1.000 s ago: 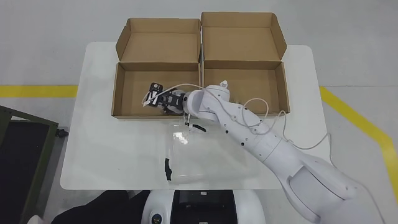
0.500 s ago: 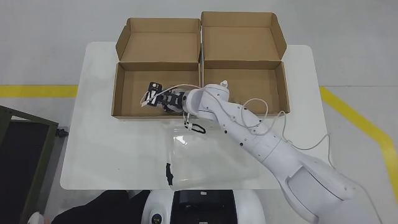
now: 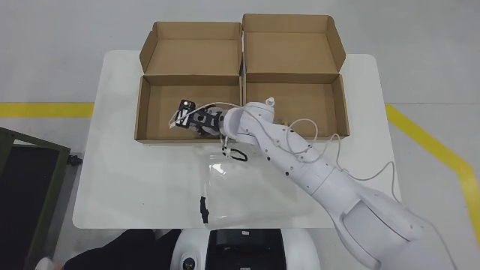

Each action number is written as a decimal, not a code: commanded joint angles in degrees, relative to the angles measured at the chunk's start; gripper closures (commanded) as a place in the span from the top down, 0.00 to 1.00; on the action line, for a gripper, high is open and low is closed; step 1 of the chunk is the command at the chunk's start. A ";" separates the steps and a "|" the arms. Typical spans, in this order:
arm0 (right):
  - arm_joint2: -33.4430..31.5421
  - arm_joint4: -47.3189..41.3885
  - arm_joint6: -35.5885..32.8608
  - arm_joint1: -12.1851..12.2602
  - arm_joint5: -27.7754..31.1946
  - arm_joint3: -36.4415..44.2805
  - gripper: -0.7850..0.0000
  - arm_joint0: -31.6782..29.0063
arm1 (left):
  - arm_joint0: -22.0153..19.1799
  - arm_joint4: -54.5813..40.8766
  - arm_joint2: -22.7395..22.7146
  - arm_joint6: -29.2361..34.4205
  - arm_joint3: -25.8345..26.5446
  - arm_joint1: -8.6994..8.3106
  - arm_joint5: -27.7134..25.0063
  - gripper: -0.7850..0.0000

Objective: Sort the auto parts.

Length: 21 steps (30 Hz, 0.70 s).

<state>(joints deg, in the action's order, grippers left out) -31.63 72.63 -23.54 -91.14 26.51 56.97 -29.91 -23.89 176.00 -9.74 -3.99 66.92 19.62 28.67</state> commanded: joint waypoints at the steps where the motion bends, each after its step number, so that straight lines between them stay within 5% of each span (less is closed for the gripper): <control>1: -0.39 0.08 0.50 -0.01 0.26 0.64 0.58 -0.17 | 0.00 0.00 0.00 0.00 0.00 0.00 0.00 1.00; 15: -9.29 3.21 -1.50 3.97 4.39 20.82 0.76 -7.66 | 0.00 0.00 0.00 0.00 0.00 0.00 0.00 1.00; 21: -14.95 4.83 -3.43 6.67 7.57 32.23 0.98 -15.49 | 0.00 0.00 0.00 0.00 0.00 0.00 0.00 1.00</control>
<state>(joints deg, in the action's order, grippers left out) -45.57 77.27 -26.82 -84.90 33.54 87.29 -43.94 -23.89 176.00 -9.74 -3.99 66.92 19.62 28.67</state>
